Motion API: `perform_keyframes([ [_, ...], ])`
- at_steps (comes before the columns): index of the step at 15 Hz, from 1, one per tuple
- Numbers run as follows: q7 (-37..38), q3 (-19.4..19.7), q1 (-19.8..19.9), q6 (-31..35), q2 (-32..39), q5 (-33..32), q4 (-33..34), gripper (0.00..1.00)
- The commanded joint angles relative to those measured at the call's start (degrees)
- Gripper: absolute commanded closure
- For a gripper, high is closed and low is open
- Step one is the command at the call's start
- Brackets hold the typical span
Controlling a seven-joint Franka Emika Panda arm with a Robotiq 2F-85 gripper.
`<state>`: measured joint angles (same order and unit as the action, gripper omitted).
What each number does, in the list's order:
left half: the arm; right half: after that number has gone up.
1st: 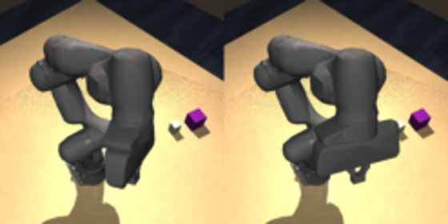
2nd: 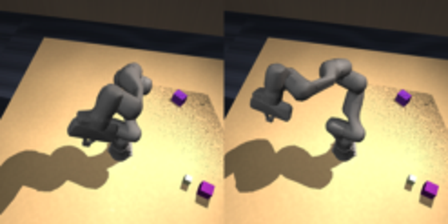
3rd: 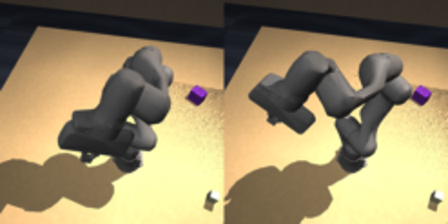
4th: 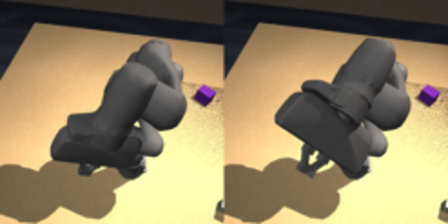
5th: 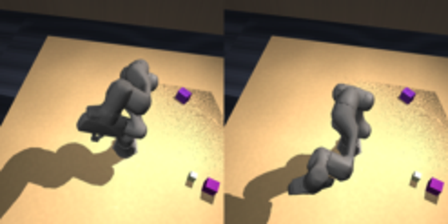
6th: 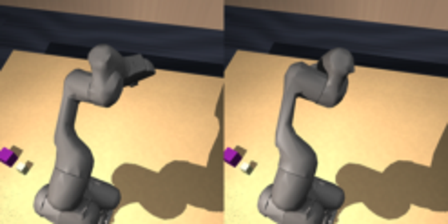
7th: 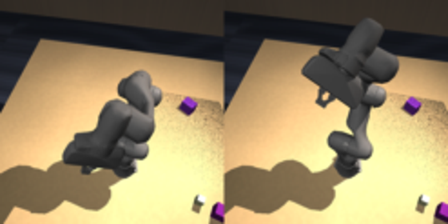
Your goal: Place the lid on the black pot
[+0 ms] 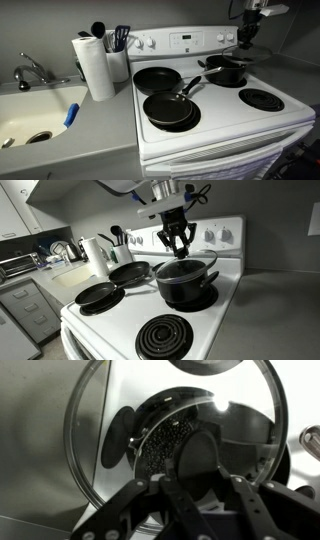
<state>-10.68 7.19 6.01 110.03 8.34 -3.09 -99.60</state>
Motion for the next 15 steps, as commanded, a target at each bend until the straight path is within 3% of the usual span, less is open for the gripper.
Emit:
perform_keyframes([
  [1,-4.6,-0.7,1.7,-1.0,5.2,3.8,7.9,0.87],
  [6,-10.2,-2.3,2.8,-0.8,9.6,11.1,13.5,0.87],
  [15,-8.4,-3.0,2.3,0.9,9.8,9.7,11.0,0.87],
])
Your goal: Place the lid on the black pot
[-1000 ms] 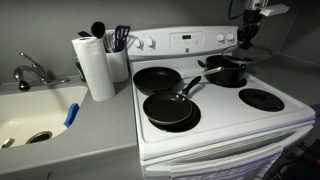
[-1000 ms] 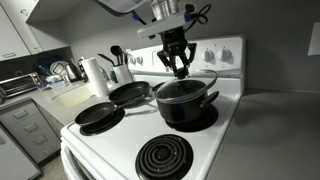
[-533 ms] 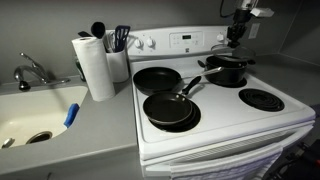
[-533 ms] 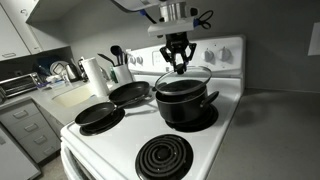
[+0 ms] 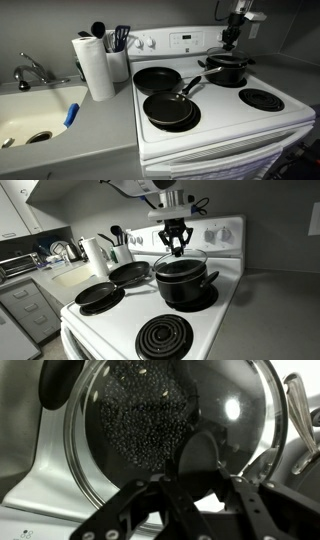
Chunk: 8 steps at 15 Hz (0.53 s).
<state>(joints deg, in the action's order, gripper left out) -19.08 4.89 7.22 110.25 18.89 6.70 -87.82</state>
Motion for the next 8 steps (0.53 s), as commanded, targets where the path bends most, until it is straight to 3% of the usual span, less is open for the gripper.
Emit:
perform_keyframes([
  [1,0.0,-0.7,1.2,1.2,-0.9,0.2,-1.3,0.87],
  [8,-0.3,-1.1,1.3,5.7,-0.3,1.0,-4.4,0.87],
])
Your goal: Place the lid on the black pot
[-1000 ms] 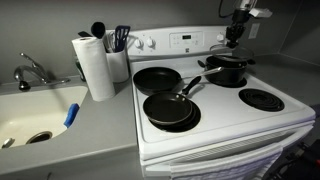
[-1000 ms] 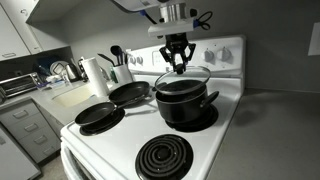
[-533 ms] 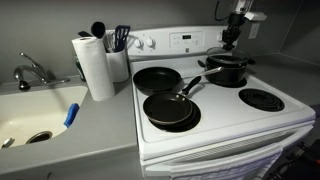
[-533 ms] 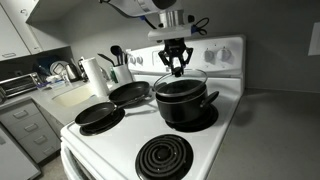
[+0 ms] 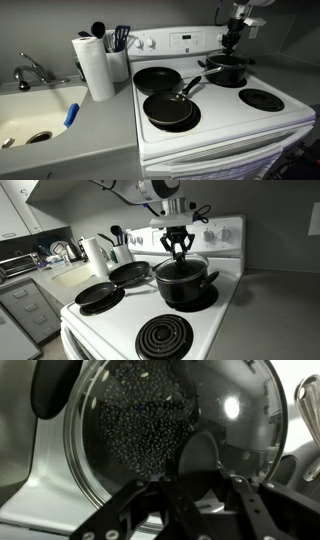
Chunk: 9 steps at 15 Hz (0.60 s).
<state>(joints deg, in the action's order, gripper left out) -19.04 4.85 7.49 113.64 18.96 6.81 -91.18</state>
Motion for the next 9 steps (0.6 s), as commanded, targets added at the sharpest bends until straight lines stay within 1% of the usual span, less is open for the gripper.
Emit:
perform_keyframes([
  [1,-0.4,-1.1,1.0,2.8,-0.2,0.9,-1.1,0.87],
  [4,-0.6,-1.3,1.0,2.7,0.2,1.0,-0.5,0.87],
  [9,-0.6,-2.1,0.8,-0.3,0.6,1.4,0.3,0.87],
])
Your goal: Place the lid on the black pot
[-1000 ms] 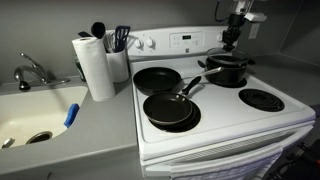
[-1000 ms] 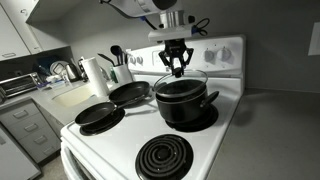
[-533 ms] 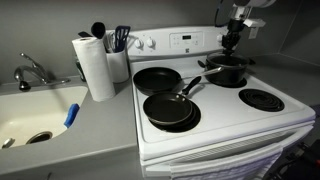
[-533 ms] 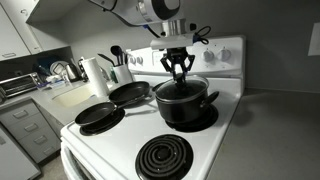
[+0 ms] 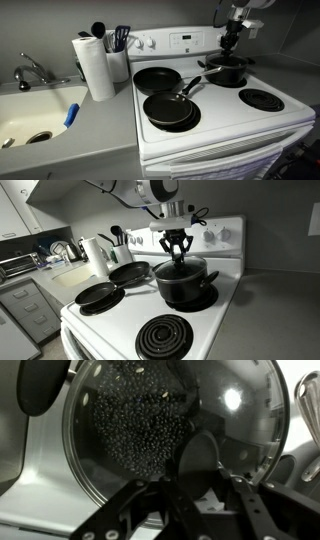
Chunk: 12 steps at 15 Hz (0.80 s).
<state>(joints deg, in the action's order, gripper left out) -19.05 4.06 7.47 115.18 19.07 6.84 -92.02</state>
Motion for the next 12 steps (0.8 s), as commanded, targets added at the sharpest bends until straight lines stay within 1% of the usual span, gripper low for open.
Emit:
perform_keyframes([
  [1,-0.4,-1.3,0.8,-2.4,0.5,1.2,1.2,0.87],
  [12,0.1,-1.1,1.0,-2.1,1.0,1.2,0.7,0.87],
])
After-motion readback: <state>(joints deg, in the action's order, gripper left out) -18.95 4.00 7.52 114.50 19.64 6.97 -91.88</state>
